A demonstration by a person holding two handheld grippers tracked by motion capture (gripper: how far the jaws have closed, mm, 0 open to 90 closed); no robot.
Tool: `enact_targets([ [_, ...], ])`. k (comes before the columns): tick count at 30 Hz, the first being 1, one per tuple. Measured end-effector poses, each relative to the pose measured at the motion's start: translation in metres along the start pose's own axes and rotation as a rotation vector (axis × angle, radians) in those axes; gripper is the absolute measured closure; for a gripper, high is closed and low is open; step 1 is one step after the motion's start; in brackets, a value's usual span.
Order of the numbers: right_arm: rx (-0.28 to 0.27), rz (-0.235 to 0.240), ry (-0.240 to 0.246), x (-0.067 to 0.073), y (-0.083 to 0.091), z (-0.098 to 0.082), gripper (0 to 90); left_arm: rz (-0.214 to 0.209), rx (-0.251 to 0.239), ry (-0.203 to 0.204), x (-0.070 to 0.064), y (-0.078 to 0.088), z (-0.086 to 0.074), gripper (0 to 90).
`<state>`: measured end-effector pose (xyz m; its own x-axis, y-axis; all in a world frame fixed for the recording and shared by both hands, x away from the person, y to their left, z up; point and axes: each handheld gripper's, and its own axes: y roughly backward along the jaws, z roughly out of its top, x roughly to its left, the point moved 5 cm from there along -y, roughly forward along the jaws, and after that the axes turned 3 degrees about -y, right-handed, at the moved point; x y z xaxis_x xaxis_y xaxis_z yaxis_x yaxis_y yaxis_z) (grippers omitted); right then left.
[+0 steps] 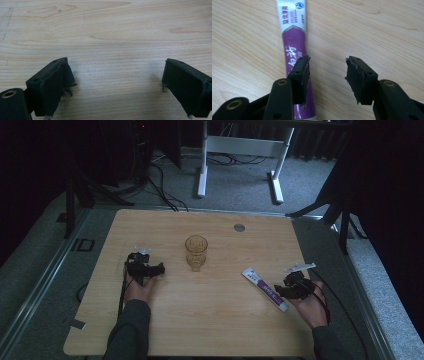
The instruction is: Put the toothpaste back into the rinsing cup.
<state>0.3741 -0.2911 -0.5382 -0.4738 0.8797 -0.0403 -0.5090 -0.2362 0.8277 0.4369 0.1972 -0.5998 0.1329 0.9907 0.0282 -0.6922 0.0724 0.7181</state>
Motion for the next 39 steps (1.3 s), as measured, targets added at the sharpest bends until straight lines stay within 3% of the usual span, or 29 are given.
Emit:
enact_targets([
  [10, 0.027, 0.031, 0.030, 0.007, -0.002, 0.005, 54.7, -0.001, 0.001, -0.002, 0.000, 0.000, 0.000, 7.6],
  [17, 0.078, 0.041, 0.064, 0.014, -0.007, 0.009, 56.8, -0.001, 0.000, -0.002, 0.000, 0.000, 0.000, 7.6],
  [28, 0.118, 0.064, 0.078, 0.020, -0.012, 0.012, 58.9, -0.001, 0.001, -0.002, 0.000, 0.000, 0.000, 7.6],
  [39, 0.196, 0.079, 0.093, 0.027, -0.021, 0.017, 61.8, -0.001, 0.001, -0.002, 0.000, 0.000, 0.000, 7.6],
])
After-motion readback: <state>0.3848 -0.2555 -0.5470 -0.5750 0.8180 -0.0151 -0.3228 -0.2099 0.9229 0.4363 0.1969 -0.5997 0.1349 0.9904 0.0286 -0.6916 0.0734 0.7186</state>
